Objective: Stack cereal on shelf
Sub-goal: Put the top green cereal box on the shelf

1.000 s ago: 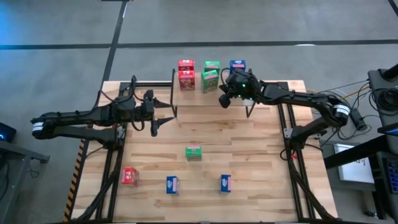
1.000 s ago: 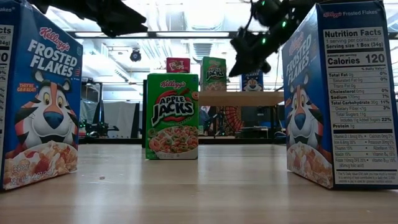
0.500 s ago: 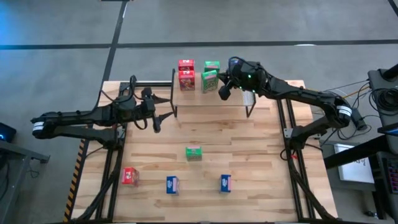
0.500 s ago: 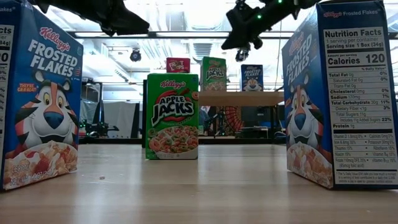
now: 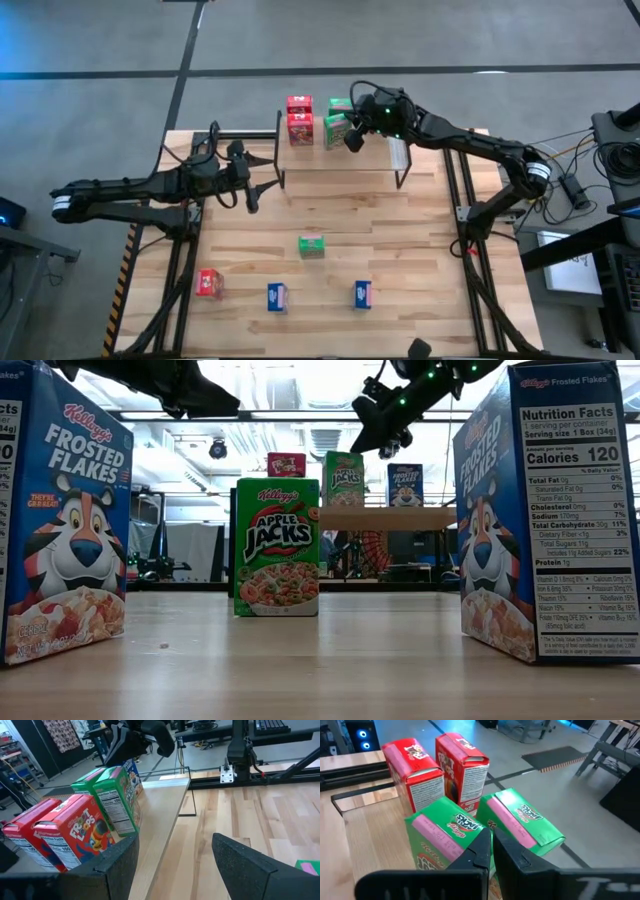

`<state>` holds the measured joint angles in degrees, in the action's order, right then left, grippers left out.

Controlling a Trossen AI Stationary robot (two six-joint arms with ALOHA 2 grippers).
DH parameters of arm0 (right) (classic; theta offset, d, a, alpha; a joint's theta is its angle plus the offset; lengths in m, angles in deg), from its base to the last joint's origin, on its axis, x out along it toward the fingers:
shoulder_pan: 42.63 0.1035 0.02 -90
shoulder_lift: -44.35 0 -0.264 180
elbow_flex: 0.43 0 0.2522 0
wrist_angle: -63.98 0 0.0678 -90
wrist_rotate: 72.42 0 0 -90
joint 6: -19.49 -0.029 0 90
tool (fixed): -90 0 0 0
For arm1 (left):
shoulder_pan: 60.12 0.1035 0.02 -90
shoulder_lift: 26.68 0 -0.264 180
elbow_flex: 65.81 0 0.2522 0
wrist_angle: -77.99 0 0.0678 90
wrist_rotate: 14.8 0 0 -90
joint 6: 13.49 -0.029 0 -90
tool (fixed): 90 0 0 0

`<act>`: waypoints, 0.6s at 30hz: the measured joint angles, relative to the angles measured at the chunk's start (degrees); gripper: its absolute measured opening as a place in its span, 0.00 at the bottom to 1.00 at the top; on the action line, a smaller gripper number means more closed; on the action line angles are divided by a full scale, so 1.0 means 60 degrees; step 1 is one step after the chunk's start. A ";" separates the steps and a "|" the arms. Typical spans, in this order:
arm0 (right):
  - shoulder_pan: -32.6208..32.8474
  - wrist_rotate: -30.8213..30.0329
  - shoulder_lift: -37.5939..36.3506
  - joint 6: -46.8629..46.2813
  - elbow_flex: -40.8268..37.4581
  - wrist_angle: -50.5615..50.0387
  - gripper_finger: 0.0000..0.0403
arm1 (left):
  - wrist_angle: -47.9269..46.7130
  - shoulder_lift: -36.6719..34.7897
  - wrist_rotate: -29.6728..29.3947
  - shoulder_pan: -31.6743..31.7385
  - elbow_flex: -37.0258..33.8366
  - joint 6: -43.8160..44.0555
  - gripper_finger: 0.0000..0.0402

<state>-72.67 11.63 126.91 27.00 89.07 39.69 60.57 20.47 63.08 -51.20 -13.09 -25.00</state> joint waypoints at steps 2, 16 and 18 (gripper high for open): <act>0.0000 -0.0008 0.0009 0.0000 -0.0019 -0.0055 0.02 | -0.0014 0.0000 0.0000 0.0000 0.0000 0.0000 0.58; 0.0093 -0.0015 -0.0133 -0.0676 0.0003 -0.0575 0.02 | -0.0047 0.0000 0.0004 0.0000 0.0000 0.0000 0.58; 0.0136 -0.0023 -0.0133 -0.0759 0.0047 -0.0708 0.02 | -0.0049 0.0000 0.0004 0.0000 0.0000 0.0000 0.58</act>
<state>-71.85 11.49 126.11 22.45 89.35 35.44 60.28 20.47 63.10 -51.20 -13.09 -25.00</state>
